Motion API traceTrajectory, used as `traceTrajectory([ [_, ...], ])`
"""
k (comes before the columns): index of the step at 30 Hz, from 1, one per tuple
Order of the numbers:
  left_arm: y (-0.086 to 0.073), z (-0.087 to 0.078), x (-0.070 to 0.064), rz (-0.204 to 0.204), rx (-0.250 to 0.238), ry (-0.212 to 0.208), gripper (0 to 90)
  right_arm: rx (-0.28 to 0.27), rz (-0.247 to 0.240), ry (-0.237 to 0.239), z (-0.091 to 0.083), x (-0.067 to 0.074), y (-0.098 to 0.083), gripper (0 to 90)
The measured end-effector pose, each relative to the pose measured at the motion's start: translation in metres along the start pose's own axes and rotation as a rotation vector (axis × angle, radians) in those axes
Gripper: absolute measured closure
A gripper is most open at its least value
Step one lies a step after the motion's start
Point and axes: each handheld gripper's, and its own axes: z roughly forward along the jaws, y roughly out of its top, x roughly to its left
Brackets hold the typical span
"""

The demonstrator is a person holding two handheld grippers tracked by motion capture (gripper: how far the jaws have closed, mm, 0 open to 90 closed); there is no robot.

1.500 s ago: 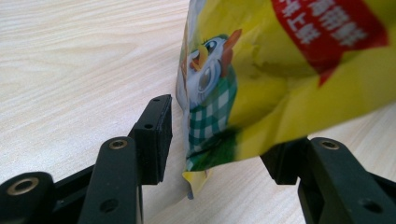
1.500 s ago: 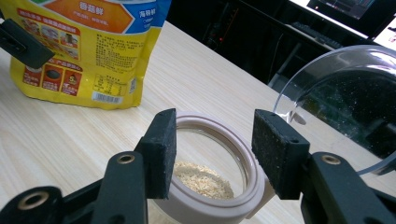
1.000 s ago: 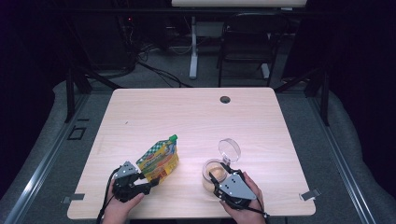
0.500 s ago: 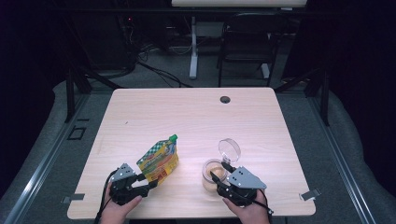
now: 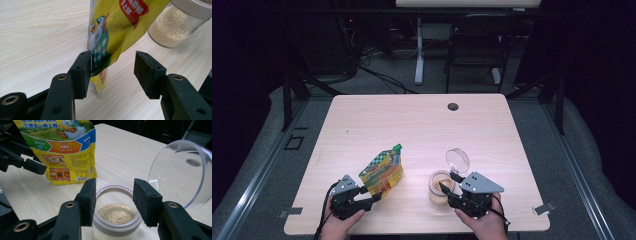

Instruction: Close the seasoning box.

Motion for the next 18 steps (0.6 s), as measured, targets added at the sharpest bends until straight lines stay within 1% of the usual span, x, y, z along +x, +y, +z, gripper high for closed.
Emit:
traceTrajectory([
  [3, 0.000, 0.000, 0.000, 0.005, 0.001, 0.004, 48.0, 0.023, -0.005, 0.021, -0.001, 0.000, 0.003, 55.0],
  [4, -0.001, -0.001, 0.000, 0.004, 0.004, 0.000, 48.0, 0.027, -0.007, 0.022, 0.000, 0.000, 0.004, 54.3],
  [6, -0.001, -0.001, -0.001, 0.005, 0.004, 0.001, 48.1, 0.030, 0.000, 0.030, -0.001, -0.001, 0.006, 50.1],
  [7, -0.001, -0.001, -0.001, 0.004, 0.003, 0.001, 48.1, 0.025, 0.014, 0.037, -0.001, -0.001, 0.007, 47.7],
  [9, -0.001, -0.001, -0.001, 0.005, 0.002, 0.002, 48.1, 0.018, 0.026, 0.046, -0.002, -0.002, 0.010, 44.2],
  [11, -0.002, -0.002, -0.001, 0.006, 0.005, 0.003, 48.0, 0.017, 0.031, 0.043, -0.003, -0.003, 0.012, 40.1],
  [13, -0.002, -0.002, -0.001, 0.006, 0.004, 0.006, 48.0, 0.011, 0.060, 0.053, -0.004, -0.005, 0.014, 36.6],
  [16, -0.003, -0.003, -0.001, 0.004, 0.004, 0.005, 48.0, -0.003, 0.086, 0.058, -0.005, -0.008, 0.017, 34.5],
  [18, -0.003, -0.004, -0.001, 0.004, 0.003, 0.004, 48.1, -0.008, 0.095, 0.056, -0.008, -0.011, 0.019, 33.7],
])
